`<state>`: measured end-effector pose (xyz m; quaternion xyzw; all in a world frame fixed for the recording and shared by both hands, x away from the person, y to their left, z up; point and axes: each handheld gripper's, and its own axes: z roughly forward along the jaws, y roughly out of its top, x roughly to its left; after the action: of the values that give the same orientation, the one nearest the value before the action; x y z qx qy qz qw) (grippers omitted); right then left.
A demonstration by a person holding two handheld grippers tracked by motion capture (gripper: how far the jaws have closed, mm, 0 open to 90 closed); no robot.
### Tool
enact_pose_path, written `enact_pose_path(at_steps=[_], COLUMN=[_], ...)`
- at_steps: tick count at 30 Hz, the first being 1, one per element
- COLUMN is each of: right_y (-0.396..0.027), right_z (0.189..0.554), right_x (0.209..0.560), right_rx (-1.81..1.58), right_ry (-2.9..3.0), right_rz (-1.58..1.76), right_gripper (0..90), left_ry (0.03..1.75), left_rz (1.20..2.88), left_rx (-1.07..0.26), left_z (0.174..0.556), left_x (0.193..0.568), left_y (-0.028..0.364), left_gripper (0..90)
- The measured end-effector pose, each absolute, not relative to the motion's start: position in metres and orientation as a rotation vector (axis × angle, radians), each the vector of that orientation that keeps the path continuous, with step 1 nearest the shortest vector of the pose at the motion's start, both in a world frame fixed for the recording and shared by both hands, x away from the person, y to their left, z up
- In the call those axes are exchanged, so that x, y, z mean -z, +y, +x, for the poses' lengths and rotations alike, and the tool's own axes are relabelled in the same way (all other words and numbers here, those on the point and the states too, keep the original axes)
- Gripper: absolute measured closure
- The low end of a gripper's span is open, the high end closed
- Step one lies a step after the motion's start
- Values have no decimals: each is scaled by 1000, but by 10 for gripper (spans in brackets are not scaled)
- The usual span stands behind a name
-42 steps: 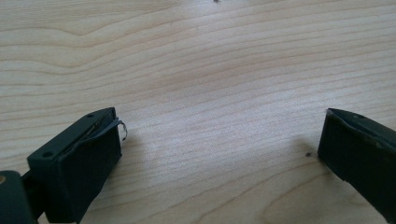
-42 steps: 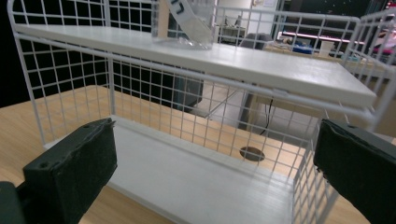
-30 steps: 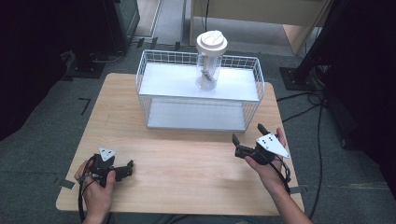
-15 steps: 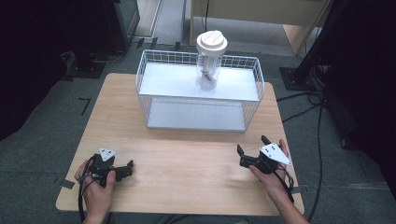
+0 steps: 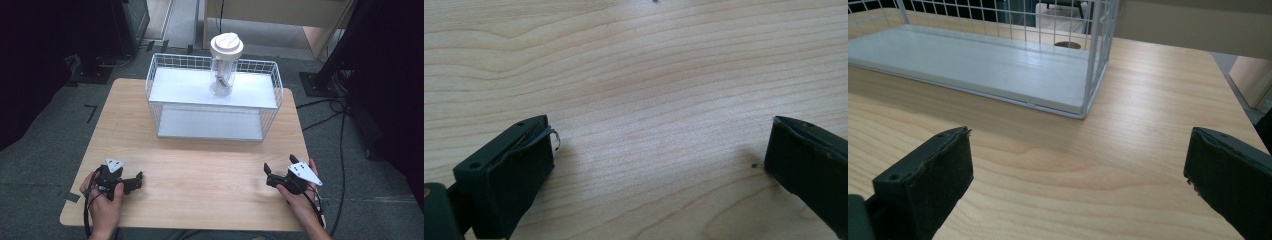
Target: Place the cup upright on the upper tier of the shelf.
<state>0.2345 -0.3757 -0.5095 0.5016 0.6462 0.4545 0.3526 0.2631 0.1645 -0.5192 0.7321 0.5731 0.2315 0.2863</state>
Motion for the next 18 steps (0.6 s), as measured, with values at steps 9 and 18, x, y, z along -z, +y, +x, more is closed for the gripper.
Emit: enact_pose_path(at_steps=[9, 18], right_y=[-388, -398], right_z=[225, 218], right_x=[515, 519], right_rx=[-1130, -1075], right_ry=[1680, 1681], right_rz=[1314, 1366], right_gripper=[0, 0], left_ry=[1532, 1540], left_rz=[1957, 1954], left_rx=[-618, -621], left_z=[263, 263], left_x=[519, 519], left_y=[165, 164], left_gripper=[0, 0])
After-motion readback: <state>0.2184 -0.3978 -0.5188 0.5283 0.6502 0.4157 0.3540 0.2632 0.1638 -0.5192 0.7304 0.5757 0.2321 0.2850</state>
